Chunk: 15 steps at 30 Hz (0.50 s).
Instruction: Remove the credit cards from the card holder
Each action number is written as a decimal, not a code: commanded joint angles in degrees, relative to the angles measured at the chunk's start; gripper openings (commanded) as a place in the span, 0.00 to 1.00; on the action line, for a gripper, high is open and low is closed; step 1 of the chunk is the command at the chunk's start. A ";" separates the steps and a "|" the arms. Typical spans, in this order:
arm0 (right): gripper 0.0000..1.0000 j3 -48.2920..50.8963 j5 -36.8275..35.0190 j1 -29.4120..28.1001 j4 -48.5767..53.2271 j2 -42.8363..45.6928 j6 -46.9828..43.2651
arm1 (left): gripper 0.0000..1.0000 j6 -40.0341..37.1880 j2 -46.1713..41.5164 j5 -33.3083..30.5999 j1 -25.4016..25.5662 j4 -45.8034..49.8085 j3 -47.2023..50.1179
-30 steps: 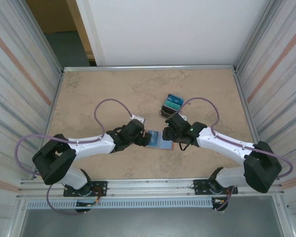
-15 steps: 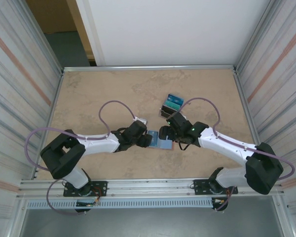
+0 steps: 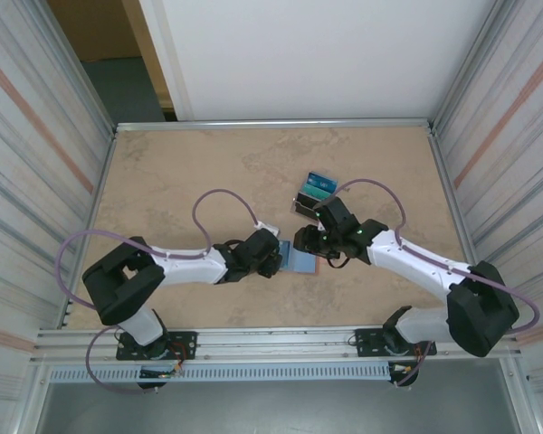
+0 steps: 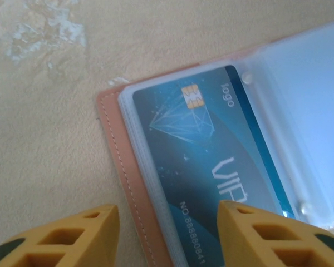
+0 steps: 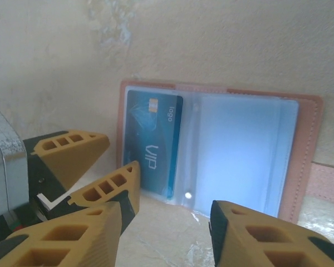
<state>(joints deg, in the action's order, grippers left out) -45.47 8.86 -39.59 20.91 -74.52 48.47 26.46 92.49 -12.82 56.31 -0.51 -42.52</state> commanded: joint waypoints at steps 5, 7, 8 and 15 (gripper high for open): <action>0.27 1.39 3.34 1.43 -3.16 -4.18 -1.79 | 0.43 3.78 -0.09 0.71 2.69 1.87 0.09; 0.23 1.55 4.12 2.02 -3.80 -5.51 -1.91 | 0.43 4.76 -0.72 1.81 3.09 0.68 1.01; 0.21 1.58 4.78 2.28 -4.19 -6.14 -2.25 | 0.43 5.40 -1.09 2.05 3.19 0.19 1.48; 0.17 1.18 7.96 2.59 -5.90 -10.34 -4.81 | 0.54 9.50 -5.21 -3.25 2.67 1.32 2.99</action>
<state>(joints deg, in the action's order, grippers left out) -44.75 14.50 -37.10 16.29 -83.53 45.93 33.34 89.91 -12.58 59.27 -0.54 -40.03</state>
